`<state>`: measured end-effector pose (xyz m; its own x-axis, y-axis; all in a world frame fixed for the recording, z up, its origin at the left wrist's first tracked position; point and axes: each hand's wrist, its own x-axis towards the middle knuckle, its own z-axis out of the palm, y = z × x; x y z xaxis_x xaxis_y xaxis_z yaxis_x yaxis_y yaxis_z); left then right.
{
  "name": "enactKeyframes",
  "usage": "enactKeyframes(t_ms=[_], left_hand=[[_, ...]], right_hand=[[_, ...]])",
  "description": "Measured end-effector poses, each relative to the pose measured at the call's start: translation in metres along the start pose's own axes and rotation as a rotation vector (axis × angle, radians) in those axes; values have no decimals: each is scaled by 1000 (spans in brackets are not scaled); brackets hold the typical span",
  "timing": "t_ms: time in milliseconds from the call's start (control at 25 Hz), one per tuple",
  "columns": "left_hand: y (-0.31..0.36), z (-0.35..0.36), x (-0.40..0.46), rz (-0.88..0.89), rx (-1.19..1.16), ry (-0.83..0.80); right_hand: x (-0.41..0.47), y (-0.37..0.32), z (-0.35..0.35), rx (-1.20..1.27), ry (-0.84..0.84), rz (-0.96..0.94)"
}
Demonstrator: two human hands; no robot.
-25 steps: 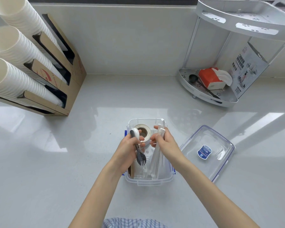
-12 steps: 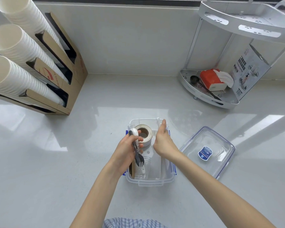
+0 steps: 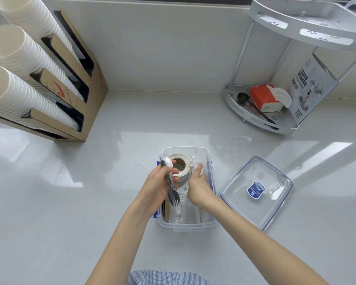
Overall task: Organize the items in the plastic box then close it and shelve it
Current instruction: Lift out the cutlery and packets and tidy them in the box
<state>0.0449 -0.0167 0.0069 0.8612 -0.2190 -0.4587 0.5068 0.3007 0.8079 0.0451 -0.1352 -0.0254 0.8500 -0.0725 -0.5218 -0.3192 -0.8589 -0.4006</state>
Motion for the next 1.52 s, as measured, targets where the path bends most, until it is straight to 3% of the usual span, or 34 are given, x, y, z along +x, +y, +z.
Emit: enactKeyframes(t_ms=[320,520,720,1000,1160,1320,1520], left_hand=[[0,1,0,2,-10,-9],[1,1,0,15,68,1],[2,1,1,30,97,10],[-1,2,1,-9,117,9],[-1,3,1,-33,115,11],[-3,3,0,-77,145,2],[-2,0,2,-44,142,30]], right_hand=[[-18,-11,2,-357,-7,-5],[-17,3,-10,-558,119,-321],[-14,31,-17,-763,-14,-604],[-12,34,-22,-888,-12,-576],[-11,35,-24,-860,5,-556],[-13,35,-24,-572,88,-579],[-22,29,-16,-284,34,-649]])
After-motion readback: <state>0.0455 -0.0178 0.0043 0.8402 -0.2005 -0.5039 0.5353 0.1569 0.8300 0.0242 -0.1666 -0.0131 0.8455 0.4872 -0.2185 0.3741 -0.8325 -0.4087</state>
